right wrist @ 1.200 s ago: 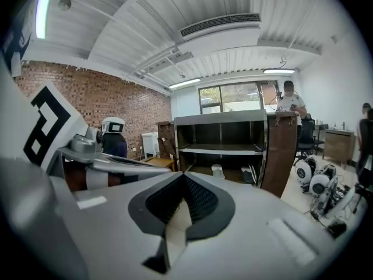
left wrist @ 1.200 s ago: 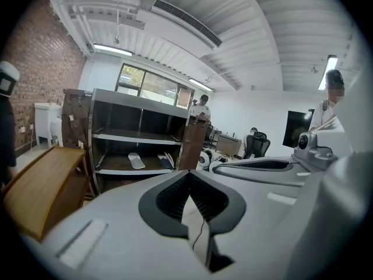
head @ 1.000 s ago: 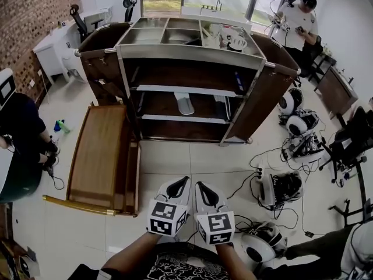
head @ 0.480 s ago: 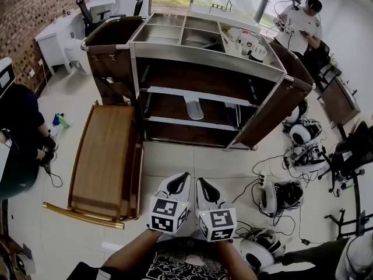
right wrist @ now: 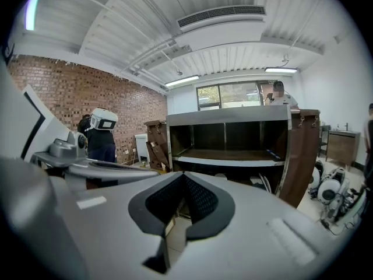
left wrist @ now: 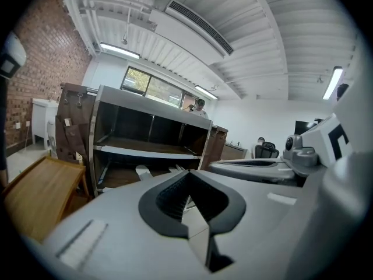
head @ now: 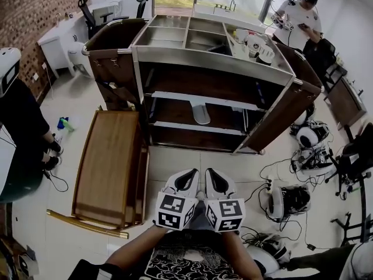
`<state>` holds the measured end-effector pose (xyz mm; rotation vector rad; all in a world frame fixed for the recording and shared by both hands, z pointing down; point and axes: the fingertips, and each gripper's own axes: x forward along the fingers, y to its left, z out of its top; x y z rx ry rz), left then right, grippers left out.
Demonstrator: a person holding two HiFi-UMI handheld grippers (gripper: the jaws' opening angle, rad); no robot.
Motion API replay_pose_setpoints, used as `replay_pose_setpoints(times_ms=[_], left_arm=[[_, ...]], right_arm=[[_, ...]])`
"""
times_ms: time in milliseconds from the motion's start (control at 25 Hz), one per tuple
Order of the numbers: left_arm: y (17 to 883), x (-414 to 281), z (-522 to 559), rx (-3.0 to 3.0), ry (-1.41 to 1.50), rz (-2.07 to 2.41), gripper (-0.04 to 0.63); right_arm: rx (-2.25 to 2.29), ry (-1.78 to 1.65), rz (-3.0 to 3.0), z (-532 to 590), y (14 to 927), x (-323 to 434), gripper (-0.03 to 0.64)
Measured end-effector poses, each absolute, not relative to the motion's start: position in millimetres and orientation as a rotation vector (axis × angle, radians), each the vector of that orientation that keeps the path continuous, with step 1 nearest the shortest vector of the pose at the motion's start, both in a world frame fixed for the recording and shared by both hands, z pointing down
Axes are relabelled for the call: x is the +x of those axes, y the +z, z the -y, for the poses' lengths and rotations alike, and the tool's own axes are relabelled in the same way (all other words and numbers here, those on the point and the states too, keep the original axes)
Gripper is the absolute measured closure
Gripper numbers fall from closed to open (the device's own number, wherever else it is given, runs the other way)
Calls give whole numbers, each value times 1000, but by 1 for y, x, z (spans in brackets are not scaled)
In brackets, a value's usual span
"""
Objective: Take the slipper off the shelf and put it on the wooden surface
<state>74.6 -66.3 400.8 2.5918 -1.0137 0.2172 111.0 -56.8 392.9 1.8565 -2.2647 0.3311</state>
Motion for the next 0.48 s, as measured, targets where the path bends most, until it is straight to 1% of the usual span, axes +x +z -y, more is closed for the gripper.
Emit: replay_pose_setpoints(times_ms=[280, 480], left_arm=[[403, 84, 129, 2568, 203, 1137, 589], [410, 99, 181, 2519, 190, 1205, 589]], right_arm=[[1746, 268, 2368, 132, 388, 109, 617], [1692, 255, 2404, 182, 393, 127, 617]])
